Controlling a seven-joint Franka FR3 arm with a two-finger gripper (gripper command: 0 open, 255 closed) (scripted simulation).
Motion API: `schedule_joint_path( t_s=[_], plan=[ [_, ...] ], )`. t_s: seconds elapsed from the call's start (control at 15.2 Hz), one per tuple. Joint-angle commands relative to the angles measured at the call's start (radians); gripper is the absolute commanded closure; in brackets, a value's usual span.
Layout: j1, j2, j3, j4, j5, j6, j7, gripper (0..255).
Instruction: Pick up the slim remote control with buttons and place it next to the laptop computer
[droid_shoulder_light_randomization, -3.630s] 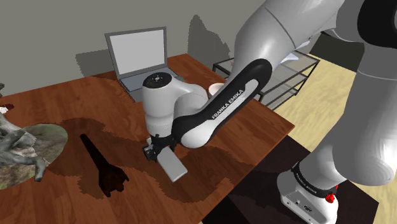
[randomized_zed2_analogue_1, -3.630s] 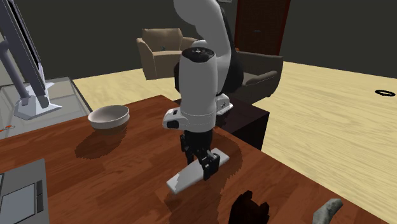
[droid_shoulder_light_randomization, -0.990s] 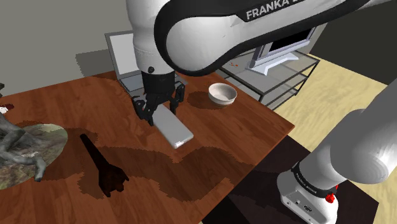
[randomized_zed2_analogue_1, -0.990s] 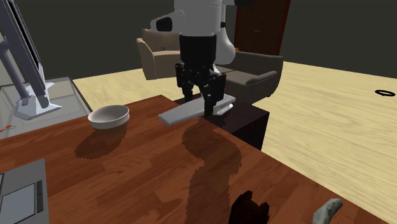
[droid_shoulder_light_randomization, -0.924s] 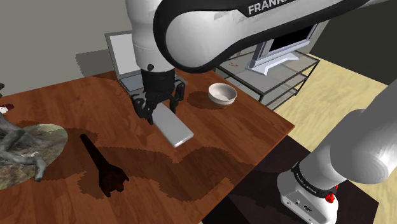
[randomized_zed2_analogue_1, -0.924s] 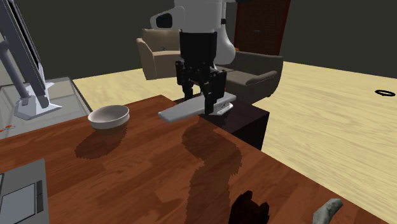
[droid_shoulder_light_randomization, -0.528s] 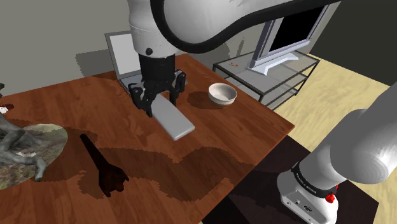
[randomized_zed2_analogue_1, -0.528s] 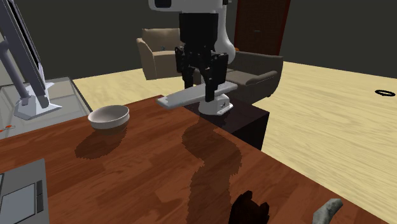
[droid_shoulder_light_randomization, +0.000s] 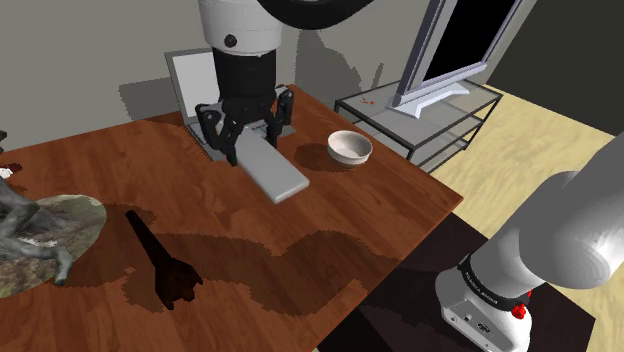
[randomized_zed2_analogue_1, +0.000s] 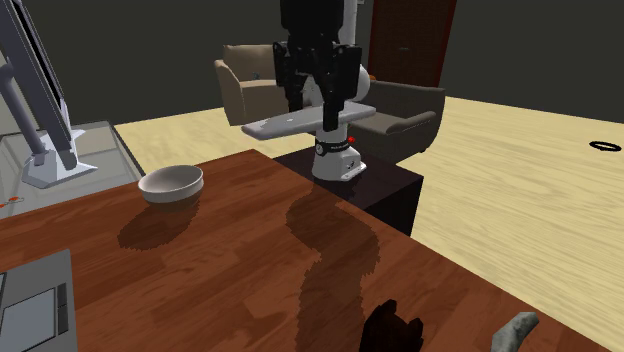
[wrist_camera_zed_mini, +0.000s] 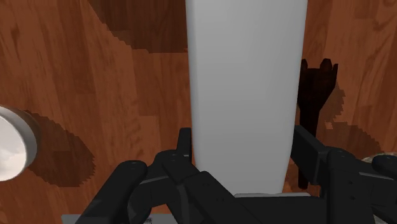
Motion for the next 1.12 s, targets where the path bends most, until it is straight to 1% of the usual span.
schedule_joint_path(
  t_s=[0.0, 0.26, 0.66, 1.06],
  plan=[
    [0.0, 0.0, 0.0, 0.03, 0.0, -0.03, 0.001, 255],
    [-0.001, 0.0, -0.001, 0.079, -0.001, -0.079, 0.001, 255],
    [-0.069, -0.043, -0.086, 0.035, 0.016, -0.074, -0.157, 255],
    [-0.133, -0.042, -0.166, 0.032, 0.007, -0.073, -0.299, 255]
  ],
)
